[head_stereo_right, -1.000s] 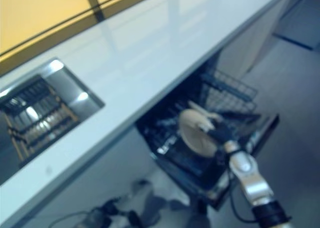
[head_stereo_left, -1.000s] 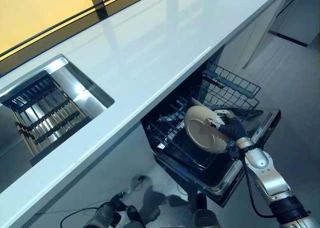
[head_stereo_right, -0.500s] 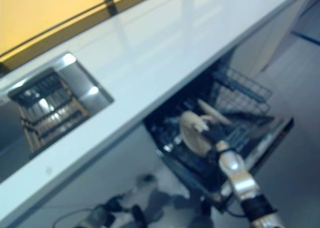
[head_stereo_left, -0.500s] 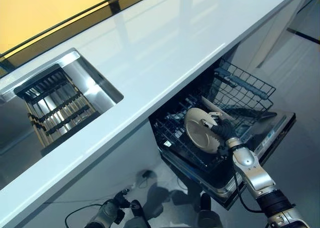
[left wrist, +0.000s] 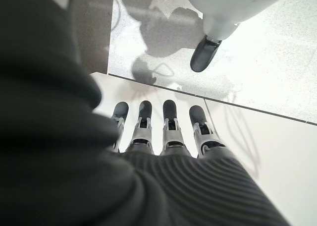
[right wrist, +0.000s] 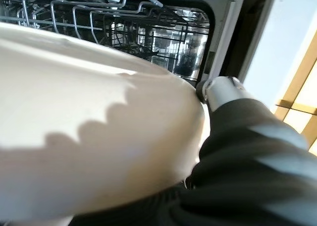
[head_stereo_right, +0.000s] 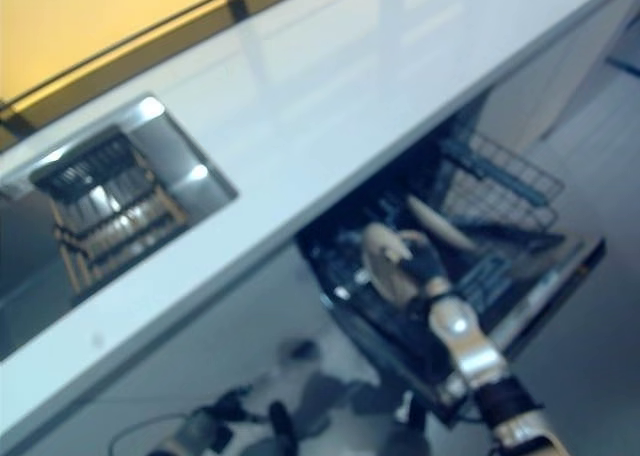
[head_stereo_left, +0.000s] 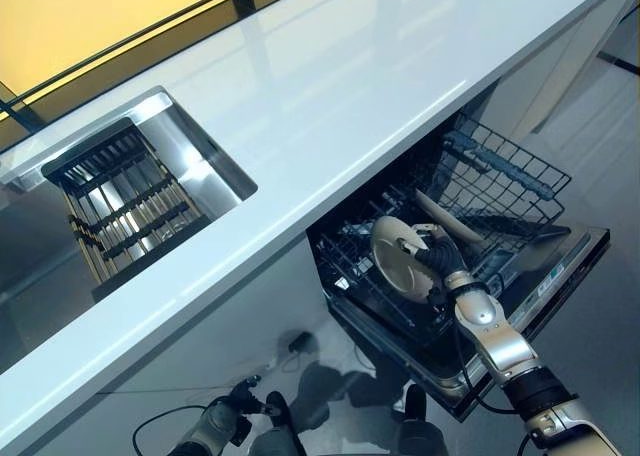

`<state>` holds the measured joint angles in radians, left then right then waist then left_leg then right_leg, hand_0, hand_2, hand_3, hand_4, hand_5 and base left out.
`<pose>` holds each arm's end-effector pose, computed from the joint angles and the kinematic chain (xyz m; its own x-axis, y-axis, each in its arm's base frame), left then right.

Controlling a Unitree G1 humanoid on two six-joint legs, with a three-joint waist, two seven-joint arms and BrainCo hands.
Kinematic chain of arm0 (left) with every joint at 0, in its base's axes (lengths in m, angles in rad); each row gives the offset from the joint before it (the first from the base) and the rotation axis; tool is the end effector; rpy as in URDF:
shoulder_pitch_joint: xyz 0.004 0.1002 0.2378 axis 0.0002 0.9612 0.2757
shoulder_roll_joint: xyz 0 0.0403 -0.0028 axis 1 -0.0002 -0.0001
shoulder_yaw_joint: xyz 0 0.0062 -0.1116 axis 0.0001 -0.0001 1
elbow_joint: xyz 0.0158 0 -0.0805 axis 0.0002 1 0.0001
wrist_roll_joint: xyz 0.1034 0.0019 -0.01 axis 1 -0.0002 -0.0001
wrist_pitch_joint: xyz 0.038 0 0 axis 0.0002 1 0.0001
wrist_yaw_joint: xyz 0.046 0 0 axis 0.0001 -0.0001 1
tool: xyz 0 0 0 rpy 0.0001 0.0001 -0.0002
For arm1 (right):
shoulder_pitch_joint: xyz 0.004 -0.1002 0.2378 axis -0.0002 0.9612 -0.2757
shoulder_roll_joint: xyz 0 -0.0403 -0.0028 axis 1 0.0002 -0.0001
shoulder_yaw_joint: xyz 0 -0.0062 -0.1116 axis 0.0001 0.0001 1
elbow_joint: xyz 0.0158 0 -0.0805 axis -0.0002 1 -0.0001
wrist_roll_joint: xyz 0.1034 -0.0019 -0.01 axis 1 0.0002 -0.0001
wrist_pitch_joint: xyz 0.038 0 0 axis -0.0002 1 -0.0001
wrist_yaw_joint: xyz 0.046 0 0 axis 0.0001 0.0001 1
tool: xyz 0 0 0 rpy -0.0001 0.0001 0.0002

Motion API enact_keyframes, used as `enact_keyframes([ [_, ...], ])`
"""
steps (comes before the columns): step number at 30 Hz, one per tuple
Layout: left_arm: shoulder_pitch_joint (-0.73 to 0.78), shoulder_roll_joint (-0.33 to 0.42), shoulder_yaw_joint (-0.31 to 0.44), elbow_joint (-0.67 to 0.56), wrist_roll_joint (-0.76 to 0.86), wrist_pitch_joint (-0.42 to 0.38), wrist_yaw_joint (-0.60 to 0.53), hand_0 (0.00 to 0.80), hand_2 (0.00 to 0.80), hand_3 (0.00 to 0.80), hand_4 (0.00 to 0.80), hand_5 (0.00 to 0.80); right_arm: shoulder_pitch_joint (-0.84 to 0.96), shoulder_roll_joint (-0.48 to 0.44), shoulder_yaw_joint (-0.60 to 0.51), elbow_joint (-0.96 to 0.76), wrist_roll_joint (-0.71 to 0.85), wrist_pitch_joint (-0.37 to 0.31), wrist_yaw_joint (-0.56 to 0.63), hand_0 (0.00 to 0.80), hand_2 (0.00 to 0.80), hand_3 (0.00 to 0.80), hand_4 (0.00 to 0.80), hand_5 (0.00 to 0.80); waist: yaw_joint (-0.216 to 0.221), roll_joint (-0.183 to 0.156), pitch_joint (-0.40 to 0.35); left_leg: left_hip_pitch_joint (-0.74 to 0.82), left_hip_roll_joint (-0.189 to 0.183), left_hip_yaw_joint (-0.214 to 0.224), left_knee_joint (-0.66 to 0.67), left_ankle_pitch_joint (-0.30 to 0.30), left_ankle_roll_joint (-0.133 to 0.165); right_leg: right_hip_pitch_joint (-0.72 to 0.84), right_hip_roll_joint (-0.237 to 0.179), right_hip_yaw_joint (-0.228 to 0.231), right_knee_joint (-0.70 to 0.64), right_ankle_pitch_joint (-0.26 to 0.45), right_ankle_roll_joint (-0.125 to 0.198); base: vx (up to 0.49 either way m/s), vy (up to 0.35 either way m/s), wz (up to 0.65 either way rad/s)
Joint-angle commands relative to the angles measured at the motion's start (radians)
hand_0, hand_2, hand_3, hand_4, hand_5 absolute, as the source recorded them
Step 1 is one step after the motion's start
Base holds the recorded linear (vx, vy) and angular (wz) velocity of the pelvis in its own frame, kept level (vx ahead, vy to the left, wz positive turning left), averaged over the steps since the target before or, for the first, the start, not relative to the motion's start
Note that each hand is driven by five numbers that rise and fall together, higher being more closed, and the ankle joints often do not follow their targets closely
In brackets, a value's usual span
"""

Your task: Take plates into dishwasher

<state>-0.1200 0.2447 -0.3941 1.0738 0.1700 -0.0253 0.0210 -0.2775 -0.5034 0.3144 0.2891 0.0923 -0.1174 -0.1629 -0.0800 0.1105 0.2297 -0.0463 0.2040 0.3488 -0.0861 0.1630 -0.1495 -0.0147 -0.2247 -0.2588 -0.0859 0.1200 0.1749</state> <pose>0.1386 0.1955 -0.1094 0.5687 0.0202 -0.8223 0.4943 0.7907 0.3613 0.2556 -0.1991 0.0499 0.9936 0.1062 0.0379 -0.0777 0.8881 -0.4531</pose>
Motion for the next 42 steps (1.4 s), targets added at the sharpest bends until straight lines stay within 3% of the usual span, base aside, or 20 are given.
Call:
enact_keyframes([
  [1, -0.087, 0.029, -0.060, 0.006, -0.020, -0.009, 0.002, 0.000, 0.000, 0.000, 0.000, 0.000, -0.148, 0.026, -0.002, -0.009, -0.050, -0.041, -0.038, 0.800, 0.800, 0.800, 0.800, 0.800, 0.025, -0.030, 0.050, -0.032, -0.053, -0.065, -0.001, -0.029, 0.031, -0.022, -0.025, 0.006, 0.079, -0.061, -0.025, 0.000, 0.000, 0.00],
  [15, -0.121, 0.034, -0.084, -0.001, -0.025, -0.018, -0.014, 0.000, 0.000, 0.000, 0.000, 0.000, -0.253, -0.014, 0.059, 0.111, -0.252, 0.020, -0.156, 0.800, 0.800, 0.800, 0.800, 0.800, 0.046, -0.003, 0.087, -0.058, -0.069, -0.088, -0.001, -0.027, 0.036, -0.057, -0.032, 0.000, 0.098, -0.060, -0.024, -0.006, -0.002, 0.03],
  [26, -0.140, 0.011, -0.125, 0.003, -0.056, -0.042, -0.004, 0.000, 0.000, 0.000, 0.000, 0.000, -0.317, -0.014, 0.097, 0.230, -0.361, 0.071, -0.349, 0.800, 0.800, 0.800, 0.800, 0.800, 0.058, 0.049, 0.120, -0.075, -0.097, -0.112, -0.001, -0.028, 0.046, -0.087, -0.053, 0.005, 0.131, -0.072, -0.027, -0.008, 0.036, 0.03],
  [42, -0.131, -0.004, -0.140, 0.004, -0.088, -0.075, 0.010, 0.000, 0.000, 0.000, 0.000, 0.000, -0.299, 0.004, 0.138, 0.309, -0.320, 0.103, -0.359, 0.800, 0.800, 0.800, 0.800, 0.800, 0.068, 0.098, 0.148, -0.084, -0.139, -0.144, -0.001, -0.034, 0.065, -0.124, -0.096, 0.019, 0.190, -0.080, -0.027, 0.003, 0.052, 0.02],
])
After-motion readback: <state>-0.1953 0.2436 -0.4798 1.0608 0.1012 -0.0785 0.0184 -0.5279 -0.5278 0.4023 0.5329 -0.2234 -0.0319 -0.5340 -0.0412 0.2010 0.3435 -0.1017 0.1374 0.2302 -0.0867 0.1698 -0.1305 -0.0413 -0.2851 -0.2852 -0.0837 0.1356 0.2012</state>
